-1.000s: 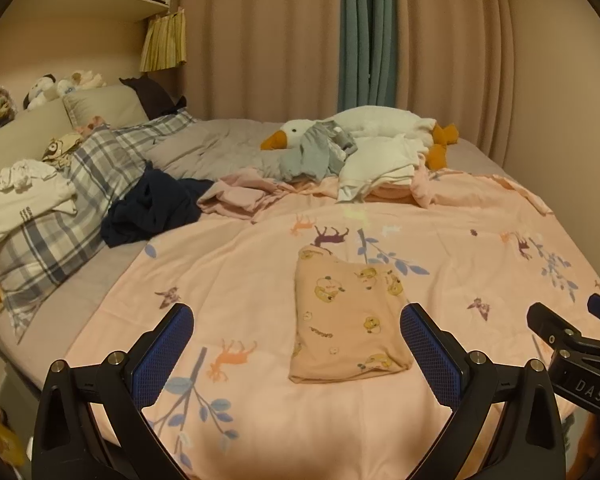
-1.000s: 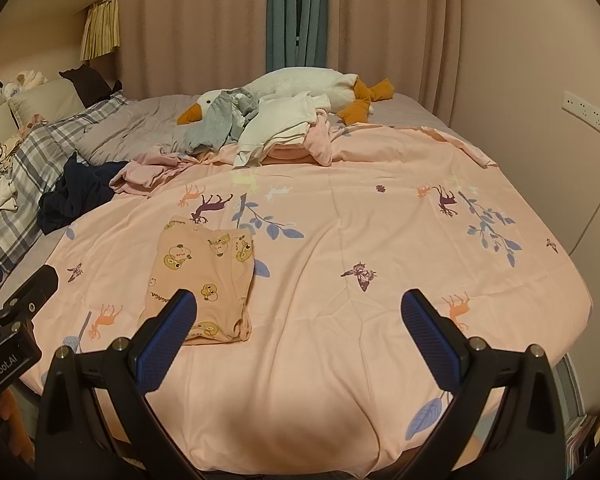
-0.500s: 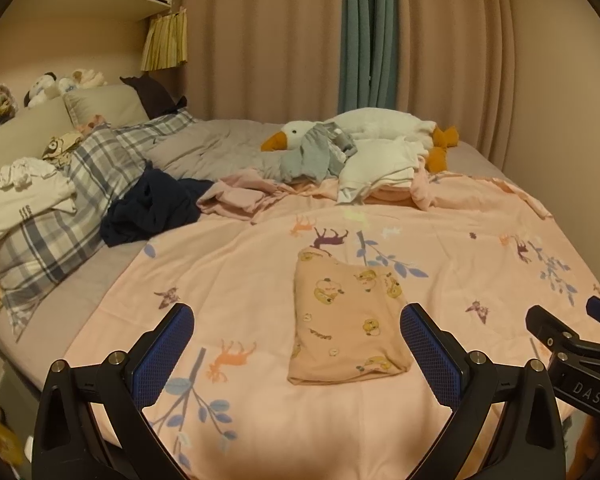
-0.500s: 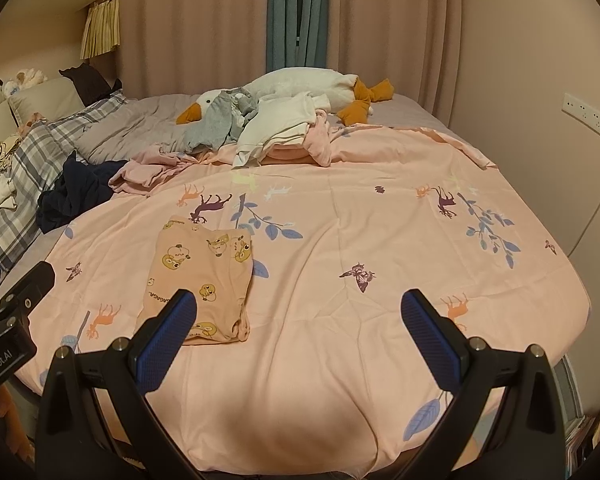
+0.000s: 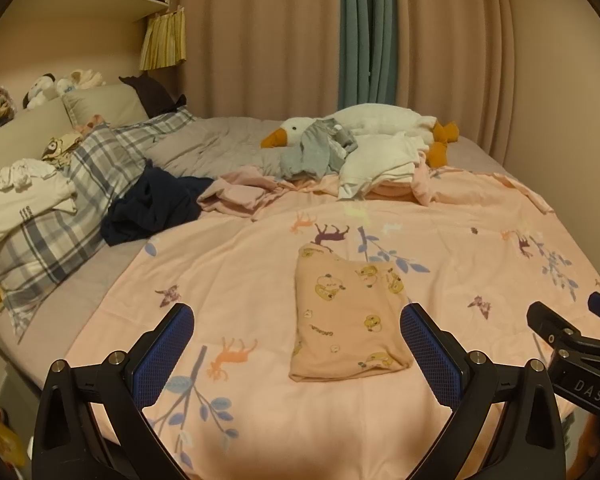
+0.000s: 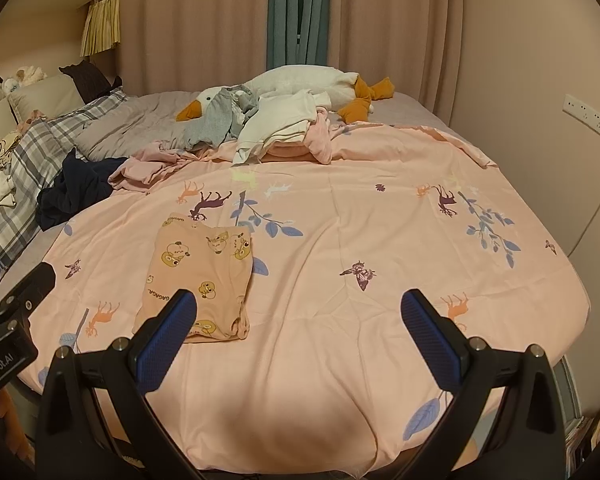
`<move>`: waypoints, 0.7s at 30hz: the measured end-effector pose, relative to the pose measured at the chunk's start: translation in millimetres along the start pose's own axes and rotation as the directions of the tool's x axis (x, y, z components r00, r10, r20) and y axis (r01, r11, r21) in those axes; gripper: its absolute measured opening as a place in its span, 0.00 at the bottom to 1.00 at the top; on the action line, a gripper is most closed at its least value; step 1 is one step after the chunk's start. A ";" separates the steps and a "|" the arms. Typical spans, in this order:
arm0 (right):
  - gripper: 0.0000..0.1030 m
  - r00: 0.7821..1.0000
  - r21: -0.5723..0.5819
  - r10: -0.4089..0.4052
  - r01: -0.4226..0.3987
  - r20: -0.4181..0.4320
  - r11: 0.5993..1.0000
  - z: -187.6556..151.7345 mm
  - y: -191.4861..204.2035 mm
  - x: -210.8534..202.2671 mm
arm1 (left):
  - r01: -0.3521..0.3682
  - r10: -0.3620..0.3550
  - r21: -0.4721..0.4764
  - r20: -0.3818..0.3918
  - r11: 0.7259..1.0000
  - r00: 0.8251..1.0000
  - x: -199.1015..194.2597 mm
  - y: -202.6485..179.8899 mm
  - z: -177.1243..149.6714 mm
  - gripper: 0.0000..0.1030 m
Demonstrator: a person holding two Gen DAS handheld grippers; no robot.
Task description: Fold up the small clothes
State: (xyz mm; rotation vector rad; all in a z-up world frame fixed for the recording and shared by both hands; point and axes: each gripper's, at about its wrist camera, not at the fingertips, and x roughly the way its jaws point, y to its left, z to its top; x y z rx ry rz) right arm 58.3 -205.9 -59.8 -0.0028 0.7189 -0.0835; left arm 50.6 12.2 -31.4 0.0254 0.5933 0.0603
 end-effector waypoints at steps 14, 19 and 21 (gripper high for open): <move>1.00 1.000 -0.013 0.003 -0.003 -0.001 1.000 -1.6 2.8 -0.4 | 0.000 0.000 0.001 0.001 1.000 1.000 0.7 -1.5 -0.1 0.99; 1.00 1.000 -0.016 0.005 -0.005 -0.002 1.000 -1.8 3.1 0.5 | 0.000 0.000 0.006 -0.005 1.000 1.000 1.3 0.2 -1.0 0.99; 1.00 1.000 -0.019 0.005 -0.005 -0.002 1.000 -1.8 3.5 0.8 | 0.002 -0.002 0.008 -0.008 1.000 1.000 3.1 0.0 -1.5 0.99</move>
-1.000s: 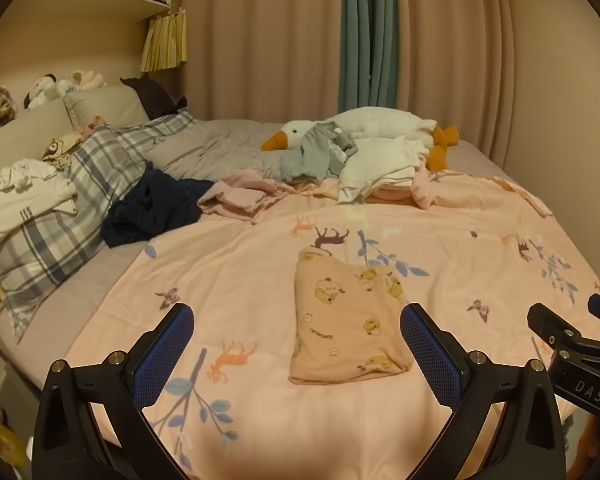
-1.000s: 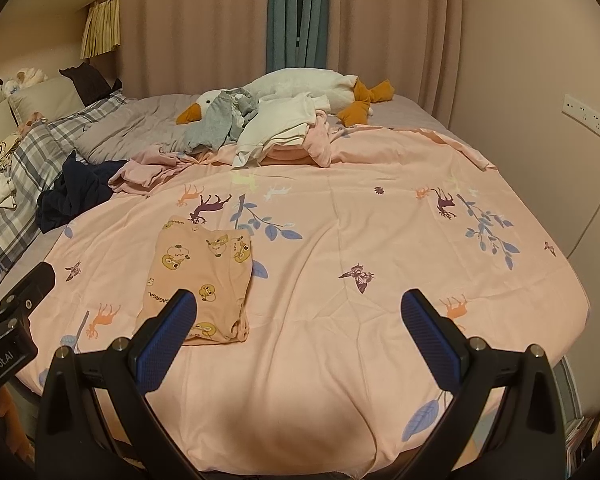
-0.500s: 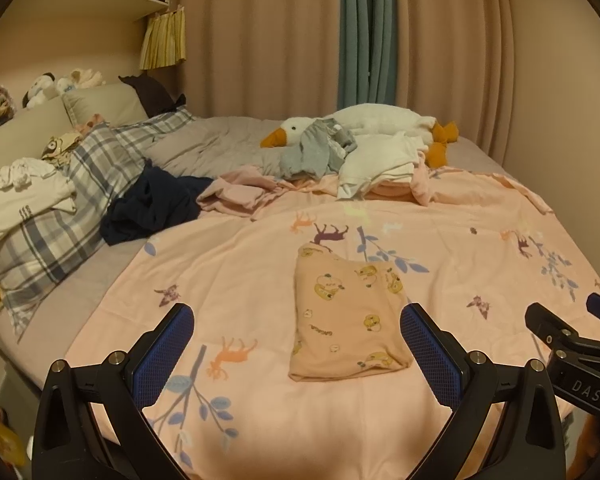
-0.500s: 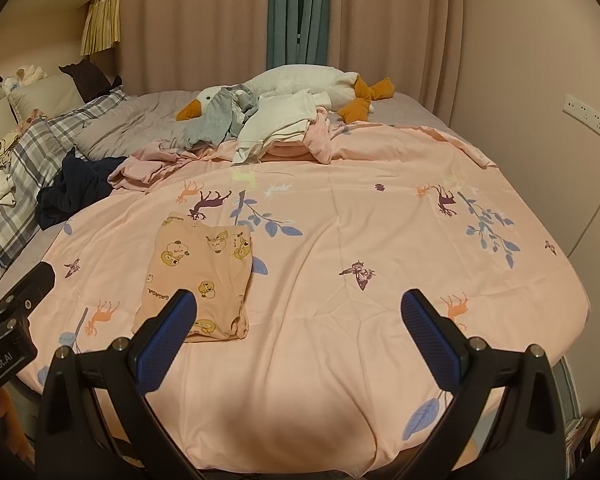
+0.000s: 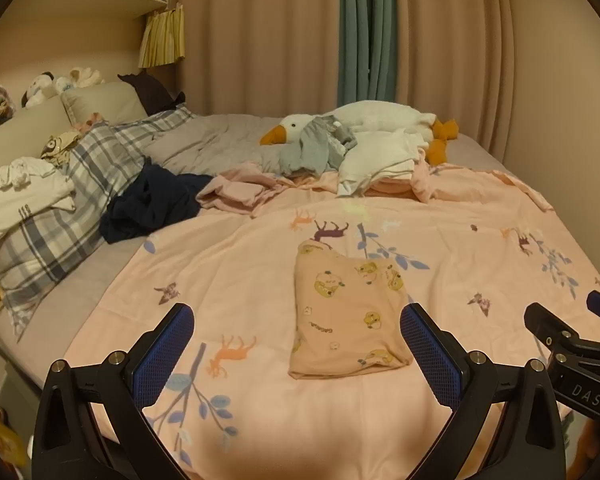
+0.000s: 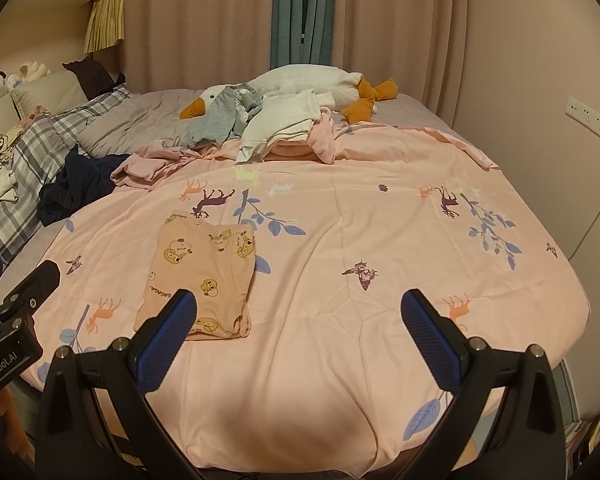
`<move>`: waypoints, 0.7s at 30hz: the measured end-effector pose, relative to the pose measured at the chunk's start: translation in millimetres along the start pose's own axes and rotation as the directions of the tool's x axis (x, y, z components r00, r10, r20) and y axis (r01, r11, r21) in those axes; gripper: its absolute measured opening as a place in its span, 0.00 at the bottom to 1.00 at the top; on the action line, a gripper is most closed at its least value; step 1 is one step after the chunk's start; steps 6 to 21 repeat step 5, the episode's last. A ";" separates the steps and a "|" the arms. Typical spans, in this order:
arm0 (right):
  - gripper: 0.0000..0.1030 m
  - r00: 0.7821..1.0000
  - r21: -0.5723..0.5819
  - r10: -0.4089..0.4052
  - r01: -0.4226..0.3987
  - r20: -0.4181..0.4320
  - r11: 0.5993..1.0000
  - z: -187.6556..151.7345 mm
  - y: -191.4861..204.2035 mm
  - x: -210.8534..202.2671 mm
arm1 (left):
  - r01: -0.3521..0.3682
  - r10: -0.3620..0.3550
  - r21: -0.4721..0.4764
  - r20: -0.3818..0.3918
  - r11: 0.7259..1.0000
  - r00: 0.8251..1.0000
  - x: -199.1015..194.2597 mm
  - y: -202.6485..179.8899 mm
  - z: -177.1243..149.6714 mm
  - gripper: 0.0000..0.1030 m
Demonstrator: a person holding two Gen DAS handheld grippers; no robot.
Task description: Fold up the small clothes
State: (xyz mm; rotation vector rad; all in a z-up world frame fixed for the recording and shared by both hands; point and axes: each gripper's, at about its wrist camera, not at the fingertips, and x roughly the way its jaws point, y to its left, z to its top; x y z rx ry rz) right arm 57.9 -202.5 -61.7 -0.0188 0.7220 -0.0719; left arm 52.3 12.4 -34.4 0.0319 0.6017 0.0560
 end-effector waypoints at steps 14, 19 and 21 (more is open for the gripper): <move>1.00 1.000 -0.001 0.000 0.000 -0.001 1.000 -0.3 1.2 0.2 | -0.006 0.006 0.010 -0.006 1.000 1.000 3.1 -1.5 -0.9 0.99; 1.00 1.000 -0.001 0.000 0.000 -0.001 1.000 -0.3 1.2 0.2 | -0.006 0.006 0.010 -0.006 1.000 1.000 3.1 -1.5 -0.9 0.99; 1.00 1.000 -0.001 0.000 0.000 -0.001 1.000 -0.3 1.2 0.2 | -0.006 0.006 0.010 -0.006 1.000 1.000 3.1 -1.5 -0.9 0.99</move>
